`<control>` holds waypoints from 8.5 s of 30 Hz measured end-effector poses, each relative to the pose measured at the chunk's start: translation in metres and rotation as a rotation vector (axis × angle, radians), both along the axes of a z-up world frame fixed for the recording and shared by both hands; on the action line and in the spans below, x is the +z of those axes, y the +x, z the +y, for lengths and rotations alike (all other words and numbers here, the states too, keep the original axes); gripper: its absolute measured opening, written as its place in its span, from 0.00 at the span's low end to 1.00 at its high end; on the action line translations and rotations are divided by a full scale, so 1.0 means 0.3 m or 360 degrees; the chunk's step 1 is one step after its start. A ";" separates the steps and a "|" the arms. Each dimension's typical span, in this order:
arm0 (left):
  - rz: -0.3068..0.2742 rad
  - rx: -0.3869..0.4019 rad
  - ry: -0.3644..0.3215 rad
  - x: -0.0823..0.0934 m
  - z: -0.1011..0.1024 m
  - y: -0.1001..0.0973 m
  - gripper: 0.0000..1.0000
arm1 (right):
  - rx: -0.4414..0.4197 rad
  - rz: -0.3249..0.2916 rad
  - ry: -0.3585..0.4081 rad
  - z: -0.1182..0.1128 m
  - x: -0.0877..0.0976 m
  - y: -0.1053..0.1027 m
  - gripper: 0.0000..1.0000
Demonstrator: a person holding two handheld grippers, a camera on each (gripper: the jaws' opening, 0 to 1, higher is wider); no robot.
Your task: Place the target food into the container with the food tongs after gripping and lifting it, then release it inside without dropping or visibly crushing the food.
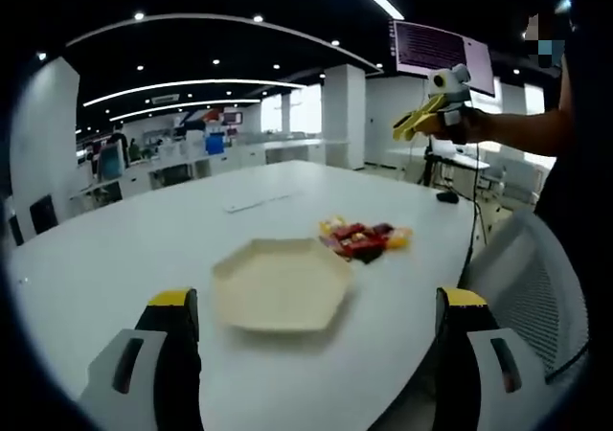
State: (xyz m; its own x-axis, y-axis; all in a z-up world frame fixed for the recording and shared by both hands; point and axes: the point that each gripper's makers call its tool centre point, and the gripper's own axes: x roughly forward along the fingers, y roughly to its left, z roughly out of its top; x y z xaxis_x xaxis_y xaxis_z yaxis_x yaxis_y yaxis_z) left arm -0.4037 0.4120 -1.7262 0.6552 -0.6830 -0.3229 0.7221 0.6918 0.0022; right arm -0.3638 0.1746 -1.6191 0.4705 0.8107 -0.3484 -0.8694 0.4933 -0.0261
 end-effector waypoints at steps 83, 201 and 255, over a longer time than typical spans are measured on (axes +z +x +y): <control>0.0218 -0.0002 0.0099 -0.119 -0.014 -0.019 0.99 | 0.0138 0.0203 -0.0613 0.073 -0.690 0.104 0.26; 0.0104 0.0093 -0.0030 -0.046 0.013 0.012 1.00 | 0.0312 0.0235 -0.0503 0.609 -0.381 0.269 0.24; 0.0125 0.0087 0.0047 -0.077 0.017 0.011 1.00 | 0.0142 0.0098 -0.0532 0.059 -0.311 0.231 0.25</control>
State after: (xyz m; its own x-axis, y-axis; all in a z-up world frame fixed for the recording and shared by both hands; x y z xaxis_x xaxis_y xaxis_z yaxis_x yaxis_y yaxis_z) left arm -0.4003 0.4170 -1.7493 0.6629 -0.6366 -0.3941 0.6822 0.7304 -0.0323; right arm -0.2946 0.1923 -1.7123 0.3729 0.6838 -0.6272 -0.9137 0.3885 -0.1197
